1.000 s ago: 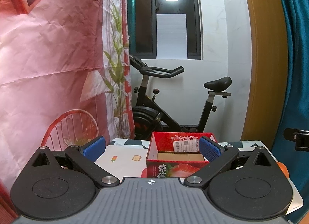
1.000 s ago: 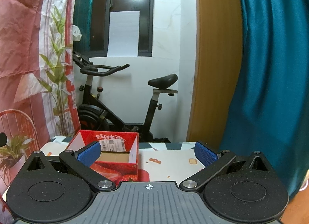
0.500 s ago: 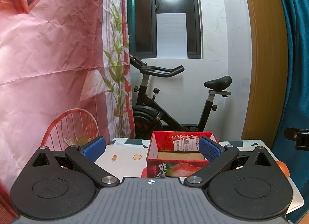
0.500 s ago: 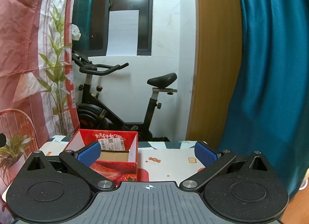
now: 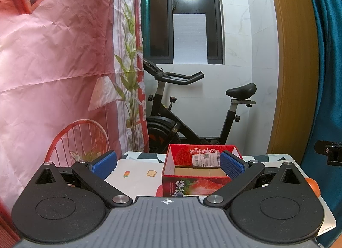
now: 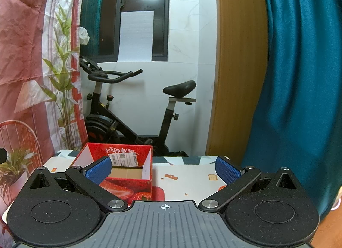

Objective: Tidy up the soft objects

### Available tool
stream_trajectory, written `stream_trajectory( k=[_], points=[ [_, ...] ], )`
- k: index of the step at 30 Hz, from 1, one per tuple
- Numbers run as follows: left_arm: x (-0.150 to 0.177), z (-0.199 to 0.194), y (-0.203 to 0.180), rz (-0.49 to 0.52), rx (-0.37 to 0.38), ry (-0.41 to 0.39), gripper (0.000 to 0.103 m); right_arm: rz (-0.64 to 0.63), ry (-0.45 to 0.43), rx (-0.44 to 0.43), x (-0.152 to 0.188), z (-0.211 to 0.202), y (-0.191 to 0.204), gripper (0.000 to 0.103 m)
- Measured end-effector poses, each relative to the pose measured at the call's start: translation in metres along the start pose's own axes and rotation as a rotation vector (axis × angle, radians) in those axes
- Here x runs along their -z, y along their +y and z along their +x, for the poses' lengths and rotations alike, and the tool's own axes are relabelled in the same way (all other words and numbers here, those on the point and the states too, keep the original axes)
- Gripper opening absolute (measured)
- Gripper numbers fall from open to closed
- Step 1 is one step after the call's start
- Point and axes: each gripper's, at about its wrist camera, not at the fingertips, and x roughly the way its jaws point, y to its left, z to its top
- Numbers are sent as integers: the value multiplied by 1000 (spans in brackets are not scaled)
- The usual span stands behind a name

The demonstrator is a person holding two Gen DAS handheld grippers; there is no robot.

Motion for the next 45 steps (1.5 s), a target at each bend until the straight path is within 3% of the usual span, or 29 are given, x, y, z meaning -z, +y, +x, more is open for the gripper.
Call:
stream_trajectory(
  k=[14, 22, 30, 33, 37, 40, 42, 45],
  points=[
    [1, 1, 1, -2, 5, -2, 103, 2, -3, -9, 1, 1, 1, 103],
    [15, 28, 5, -1, -27, 21, 103, 56, -53, -132, 15, 14, -8, 103],
    [53, 74, 28, -46, -13, 82, 103, 103, 34, -196, 62, 77, -10, 103],
    [72, 97, 32, -53, 7, 152, 103, 109, 46, -228, 86, 99, -2, 103],
    [100, 122, 28, -25, 8, 223, 103, 96, 32, -185, 115, 122, 6, 103],
    [118, 139, 31, -44, 21, 283, 103, 121, 107, -168, 137, 142, 4, 103],
    [130, 151, 34, -70, 38, 334, 103, 151, 150, -204, 150, 151, 1, 103],
    [146, 163, 33, -49, 29, 344, 103, 151, 207, -266, 164, 161, 4, 103]
  ],
)
